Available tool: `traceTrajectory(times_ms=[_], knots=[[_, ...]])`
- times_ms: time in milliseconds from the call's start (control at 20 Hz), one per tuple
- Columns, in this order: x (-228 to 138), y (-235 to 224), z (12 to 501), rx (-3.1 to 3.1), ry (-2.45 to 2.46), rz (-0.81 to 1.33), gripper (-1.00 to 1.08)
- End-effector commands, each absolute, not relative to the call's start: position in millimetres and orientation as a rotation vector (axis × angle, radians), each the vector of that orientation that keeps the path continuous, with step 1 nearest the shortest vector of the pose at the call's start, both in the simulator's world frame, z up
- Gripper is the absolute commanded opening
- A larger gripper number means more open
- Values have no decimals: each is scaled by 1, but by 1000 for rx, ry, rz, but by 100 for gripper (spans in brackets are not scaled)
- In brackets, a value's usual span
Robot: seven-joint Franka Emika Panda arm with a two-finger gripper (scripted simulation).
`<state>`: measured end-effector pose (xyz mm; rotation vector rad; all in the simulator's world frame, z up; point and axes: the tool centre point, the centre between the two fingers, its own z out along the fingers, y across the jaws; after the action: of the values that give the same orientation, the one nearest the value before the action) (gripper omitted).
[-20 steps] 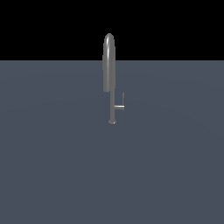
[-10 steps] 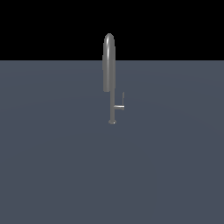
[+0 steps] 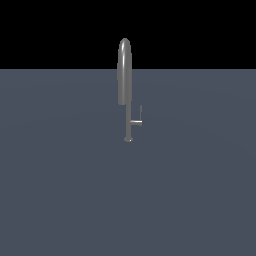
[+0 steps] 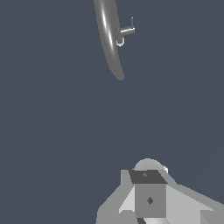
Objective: Turn on the faucet by rotating a designated handle.
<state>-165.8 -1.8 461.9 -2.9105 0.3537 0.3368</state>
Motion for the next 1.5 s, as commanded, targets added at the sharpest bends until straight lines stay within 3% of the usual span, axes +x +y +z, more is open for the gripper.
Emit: traceTrajectory(times_ms=[0,1450], knots=[[-151,-3,457,-2860,406,381,-100],[12,-36,345,-2099,928,834,-100]])
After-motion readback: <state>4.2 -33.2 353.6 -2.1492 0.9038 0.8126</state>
